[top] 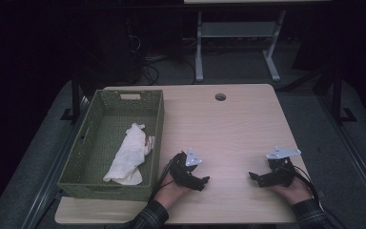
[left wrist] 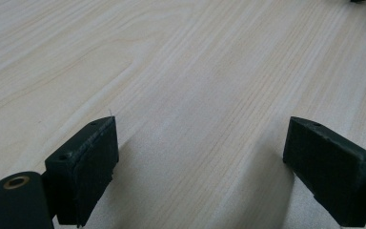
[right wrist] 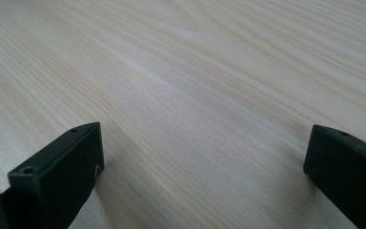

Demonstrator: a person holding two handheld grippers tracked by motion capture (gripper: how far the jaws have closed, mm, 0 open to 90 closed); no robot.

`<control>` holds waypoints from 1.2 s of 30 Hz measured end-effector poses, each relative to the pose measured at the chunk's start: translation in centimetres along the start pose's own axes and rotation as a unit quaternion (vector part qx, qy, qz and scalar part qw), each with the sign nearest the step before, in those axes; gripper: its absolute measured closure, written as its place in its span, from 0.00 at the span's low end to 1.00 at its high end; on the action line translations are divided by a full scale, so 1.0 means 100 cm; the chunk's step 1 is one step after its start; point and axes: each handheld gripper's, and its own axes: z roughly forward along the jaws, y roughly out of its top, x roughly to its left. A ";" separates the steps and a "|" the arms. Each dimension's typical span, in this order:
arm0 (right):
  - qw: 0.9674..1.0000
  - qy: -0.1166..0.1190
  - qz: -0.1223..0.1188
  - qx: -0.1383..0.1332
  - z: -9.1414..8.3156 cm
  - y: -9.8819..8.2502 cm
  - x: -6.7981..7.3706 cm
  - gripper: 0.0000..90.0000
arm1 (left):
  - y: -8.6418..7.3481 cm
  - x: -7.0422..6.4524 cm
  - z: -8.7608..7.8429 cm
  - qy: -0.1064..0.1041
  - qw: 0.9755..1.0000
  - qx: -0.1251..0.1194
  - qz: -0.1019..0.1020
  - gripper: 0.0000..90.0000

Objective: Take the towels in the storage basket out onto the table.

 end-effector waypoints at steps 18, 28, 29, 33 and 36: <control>1.000 -0.001 0.000 0.000 -0.001 -0.001 0.000 0.00 | 0.003 0.000 0.002 0.007 1.000 0.003 -0.009 0.12; 1.000 0.004 -0.002 0.000 0.000 0.000 0.000 0.00 | 0.014 0.002 -0.003 0.020 1.000 0.012 -0.020 0.12; 1.000 0.003 -0.001 0.001 0.000 0.000 0.000 0.00 | 0.016 0.002 -0.004 0.021 0.999 0.014 -0.019 0.12; 1.000 0.003 -0.002 0.000 0.000 0.000 0.000 0.00 | 0.019 0.001 -0.008 0.023 0.999 0.017 -0.018 0.13; 1.000 0.006 -0.006 -0.001 0.000 0.000 0.000 0.00 | 0.023 0.001 -0.012 0.026 0.999 0.014 -0.020 0.13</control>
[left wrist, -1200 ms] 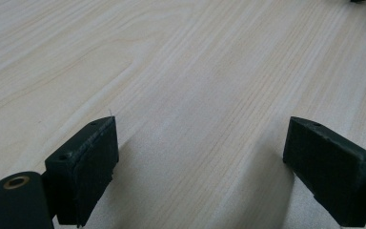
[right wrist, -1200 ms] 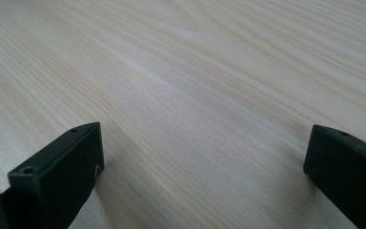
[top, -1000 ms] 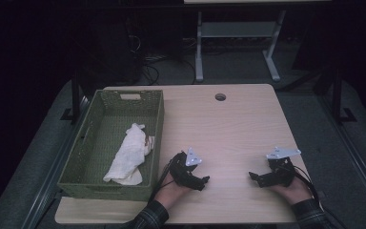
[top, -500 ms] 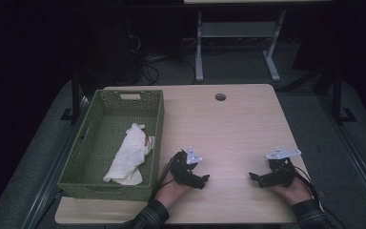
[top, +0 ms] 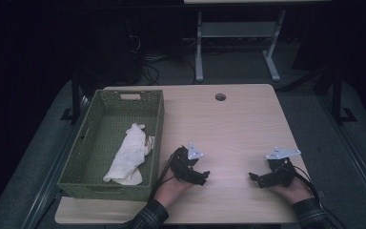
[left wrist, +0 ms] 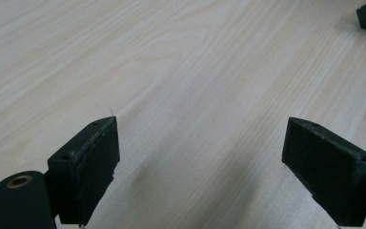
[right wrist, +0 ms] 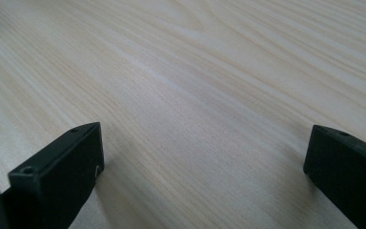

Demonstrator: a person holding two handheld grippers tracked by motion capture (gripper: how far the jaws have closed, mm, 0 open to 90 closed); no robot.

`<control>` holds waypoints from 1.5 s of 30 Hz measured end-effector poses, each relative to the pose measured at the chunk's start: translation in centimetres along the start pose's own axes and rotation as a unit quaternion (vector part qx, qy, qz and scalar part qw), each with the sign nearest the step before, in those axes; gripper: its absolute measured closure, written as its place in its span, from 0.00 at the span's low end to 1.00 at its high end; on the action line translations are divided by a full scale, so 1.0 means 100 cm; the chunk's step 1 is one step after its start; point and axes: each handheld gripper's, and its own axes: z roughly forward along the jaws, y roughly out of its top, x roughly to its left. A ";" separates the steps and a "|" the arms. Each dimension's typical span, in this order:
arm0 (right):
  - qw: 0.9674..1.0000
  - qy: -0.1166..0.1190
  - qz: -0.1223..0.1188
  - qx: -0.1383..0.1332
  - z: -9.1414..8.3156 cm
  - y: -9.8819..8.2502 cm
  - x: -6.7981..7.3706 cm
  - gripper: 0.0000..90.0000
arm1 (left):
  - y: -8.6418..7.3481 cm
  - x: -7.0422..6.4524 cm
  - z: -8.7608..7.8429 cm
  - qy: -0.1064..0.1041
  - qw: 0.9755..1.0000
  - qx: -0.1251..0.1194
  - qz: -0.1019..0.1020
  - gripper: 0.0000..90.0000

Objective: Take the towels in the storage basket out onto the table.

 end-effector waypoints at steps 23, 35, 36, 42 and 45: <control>1.000 0.000 0.000 0.001 0.000 0.000 0.000 0.00 | 0.016 0.001 -0.017 0.005 1.000 -0.006 0.000 0.13; 1.000 0.000 0.001 0.000 0.000 0.000 0.000 0.00 | 0.026 0.004 -0.031 0.006 1.000 -0.022 -0.002 0.13; 1.000 0.000 0.001 0.000 0.000 0.000 0.000 0.00 | 0.027 0.005 -0.033 0.009 1.000 -0.023 -0.002 0.13; 1.000 -0.001 -0.001 0.001 0.000 0.000 0.000 0.00 | 0.031 0.010 -0.038 0.002 0.999 -0.030 -0.011 0.13; 1.000 -0.001 -0.001 0.001 0.000 0.000 0.000 0.00 | 0.035 0.012 -0.040 -0.002 0.999 -0.035 -0.008 0.13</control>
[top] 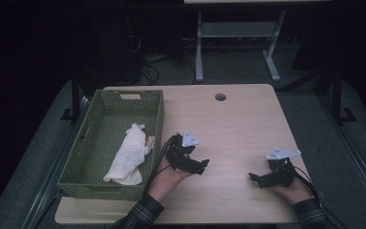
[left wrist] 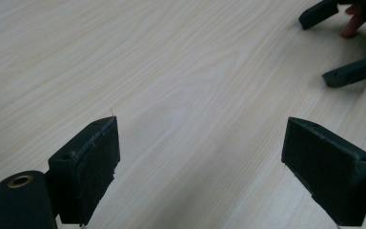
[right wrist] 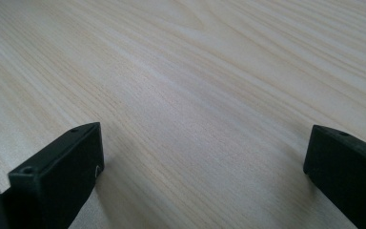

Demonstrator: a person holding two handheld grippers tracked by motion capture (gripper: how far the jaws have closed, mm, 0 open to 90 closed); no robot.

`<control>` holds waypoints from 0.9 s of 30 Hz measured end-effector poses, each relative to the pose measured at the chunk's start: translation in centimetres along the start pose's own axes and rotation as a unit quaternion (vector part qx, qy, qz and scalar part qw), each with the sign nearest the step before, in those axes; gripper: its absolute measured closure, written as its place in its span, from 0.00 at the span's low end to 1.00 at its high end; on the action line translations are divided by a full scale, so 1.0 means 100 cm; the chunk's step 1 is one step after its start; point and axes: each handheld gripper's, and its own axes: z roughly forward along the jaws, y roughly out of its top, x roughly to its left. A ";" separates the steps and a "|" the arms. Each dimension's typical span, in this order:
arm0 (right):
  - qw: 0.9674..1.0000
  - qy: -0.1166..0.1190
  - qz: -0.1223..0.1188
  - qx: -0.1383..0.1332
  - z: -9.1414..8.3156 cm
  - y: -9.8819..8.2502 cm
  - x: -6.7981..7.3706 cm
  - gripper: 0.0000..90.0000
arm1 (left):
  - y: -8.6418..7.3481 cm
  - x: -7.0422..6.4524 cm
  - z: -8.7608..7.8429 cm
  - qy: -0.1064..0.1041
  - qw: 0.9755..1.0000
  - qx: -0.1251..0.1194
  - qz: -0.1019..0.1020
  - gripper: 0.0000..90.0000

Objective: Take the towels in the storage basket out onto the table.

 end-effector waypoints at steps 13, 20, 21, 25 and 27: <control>1.000 0.000 0.004 0.002 0.000 0.000 0.001 0.00 | 0.017 0.009 -0.012 -0.029 0.999 -0.032 0.001 0.13; 1.000 0.000 0.004 0.001 0.000 0.000 0.001 0.00 | 0.020 0.013 -0.016 -0.038 0.998 -0.040 0.003 0.13; 1.000 0.000 0.004 0.002 0.000 0.000 0.001 0.00 | 0.022 0.014 -0.017 -0.039 0.998 -0.041 0.002 0.13; 1.000 0.000 0.004 0.002 0.000 0.000 0.001 0.00 | 0.024 0.017 -0.019 -0.046 0.998 -0.044 0.004 0.13; 1.000 0.000 0.004 0.002 0.000 0.000 0.001 0.00 | 0.025 0.019 -0.022 -0.047 0.998 -0.043 0.008 0.13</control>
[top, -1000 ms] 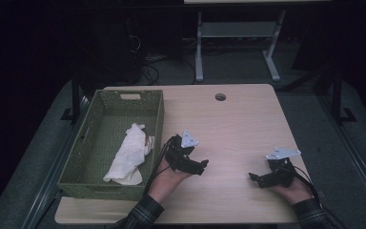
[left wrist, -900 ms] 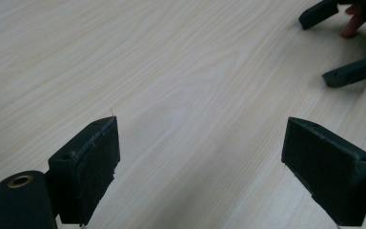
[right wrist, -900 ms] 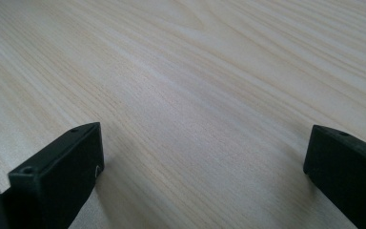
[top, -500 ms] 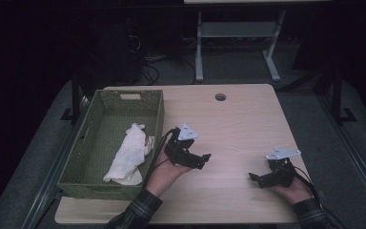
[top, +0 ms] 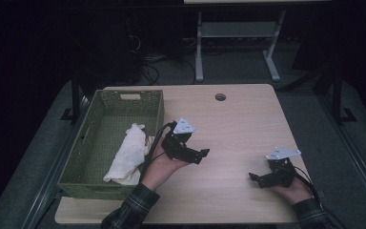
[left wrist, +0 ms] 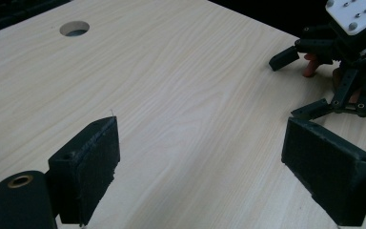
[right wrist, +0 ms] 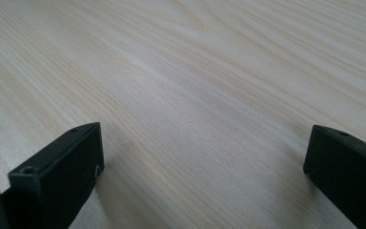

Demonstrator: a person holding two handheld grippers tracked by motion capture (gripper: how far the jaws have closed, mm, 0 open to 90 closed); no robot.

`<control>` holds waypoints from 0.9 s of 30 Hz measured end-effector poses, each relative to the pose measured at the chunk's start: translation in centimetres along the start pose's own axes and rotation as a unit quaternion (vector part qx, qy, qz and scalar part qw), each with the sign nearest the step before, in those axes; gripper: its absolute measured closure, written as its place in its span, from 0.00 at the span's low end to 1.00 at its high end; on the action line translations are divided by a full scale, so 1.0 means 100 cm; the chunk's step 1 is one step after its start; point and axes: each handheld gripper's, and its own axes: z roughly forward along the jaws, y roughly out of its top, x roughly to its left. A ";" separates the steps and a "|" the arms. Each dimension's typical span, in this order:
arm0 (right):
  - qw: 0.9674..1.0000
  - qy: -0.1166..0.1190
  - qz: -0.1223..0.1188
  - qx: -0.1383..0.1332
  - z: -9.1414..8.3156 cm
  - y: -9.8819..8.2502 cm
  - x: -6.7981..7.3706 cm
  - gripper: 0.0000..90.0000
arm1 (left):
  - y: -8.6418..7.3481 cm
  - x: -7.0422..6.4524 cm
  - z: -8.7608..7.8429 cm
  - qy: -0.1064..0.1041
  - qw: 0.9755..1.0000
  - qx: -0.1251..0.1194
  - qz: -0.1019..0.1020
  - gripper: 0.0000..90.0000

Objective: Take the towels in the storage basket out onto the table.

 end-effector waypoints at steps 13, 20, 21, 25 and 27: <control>1.000 0.000 0.000 0.000 0.000 0.000 0.000 0.00 | 0.002 0.014 -0.020 -0.004 1.000 -0.011 -0.013 0.13; 1.000 0.000 0.000 0.001 0.000 0.000 0.000 0.00 | 0.000 0.025 -0.033 -0.005 1.000 -0.006 -0.019 0.13; 1.000 0.000 0.000 0.001 0.000 0.000 0.000 0.00 | 0.000 0.025 -0.033 -0.005 1.000 -0.006 -0.019 0.13; 1.000 0.000 0.000 0.002 0.000 0.000 0.000 0.00 | -0.001 0.029 -0.039 -0.002 1.000 -0.004 -0.022 0.13; 1.000 0.000 0.000 0.002 0.000 0.000 0.000 0.00 | -0.002 0.032 -0.043 0.000 1.000 0.000 -0.018 0.13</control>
